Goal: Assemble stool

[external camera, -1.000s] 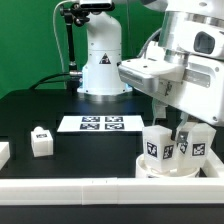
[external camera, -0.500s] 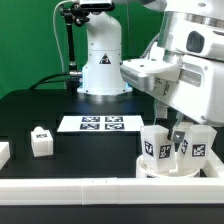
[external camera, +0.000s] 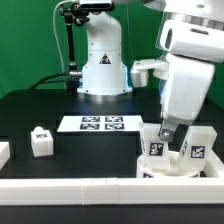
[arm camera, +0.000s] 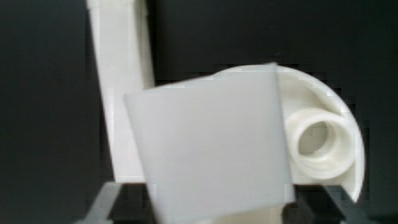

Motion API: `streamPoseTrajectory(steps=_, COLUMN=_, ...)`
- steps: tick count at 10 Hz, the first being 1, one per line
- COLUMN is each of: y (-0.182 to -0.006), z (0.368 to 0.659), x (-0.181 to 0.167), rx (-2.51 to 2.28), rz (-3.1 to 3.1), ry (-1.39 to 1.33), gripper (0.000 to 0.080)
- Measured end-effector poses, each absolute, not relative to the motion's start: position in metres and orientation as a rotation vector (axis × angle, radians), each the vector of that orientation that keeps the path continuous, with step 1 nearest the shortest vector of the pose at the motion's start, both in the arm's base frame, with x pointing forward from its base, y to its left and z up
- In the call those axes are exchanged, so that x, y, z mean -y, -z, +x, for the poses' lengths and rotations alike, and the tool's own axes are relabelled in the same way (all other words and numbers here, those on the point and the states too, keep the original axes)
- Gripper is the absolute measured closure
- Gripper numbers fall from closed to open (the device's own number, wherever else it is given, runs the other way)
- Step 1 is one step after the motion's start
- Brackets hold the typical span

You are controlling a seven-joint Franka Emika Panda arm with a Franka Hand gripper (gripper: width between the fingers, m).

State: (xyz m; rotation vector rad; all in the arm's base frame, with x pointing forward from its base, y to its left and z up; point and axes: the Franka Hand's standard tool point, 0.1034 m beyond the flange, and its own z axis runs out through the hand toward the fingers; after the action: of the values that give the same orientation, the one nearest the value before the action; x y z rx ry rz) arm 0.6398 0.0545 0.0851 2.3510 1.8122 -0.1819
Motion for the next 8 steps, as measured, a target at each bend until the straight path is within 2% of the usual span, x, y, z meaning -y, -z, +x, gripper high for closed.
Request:
streamPoseTrajectory(steps=5, y=-0.0847, z=0.6388, x=-0.055, rx=-1.39, rz=2.608, ry=0.141, gripper=0.0456)
streamPoseTrajectory(steps=8, y=-0.0842, z=0.6349, x=-0.0526, rx=-0.967, rz=2.83, ry=0.134, gripper=0.0456)
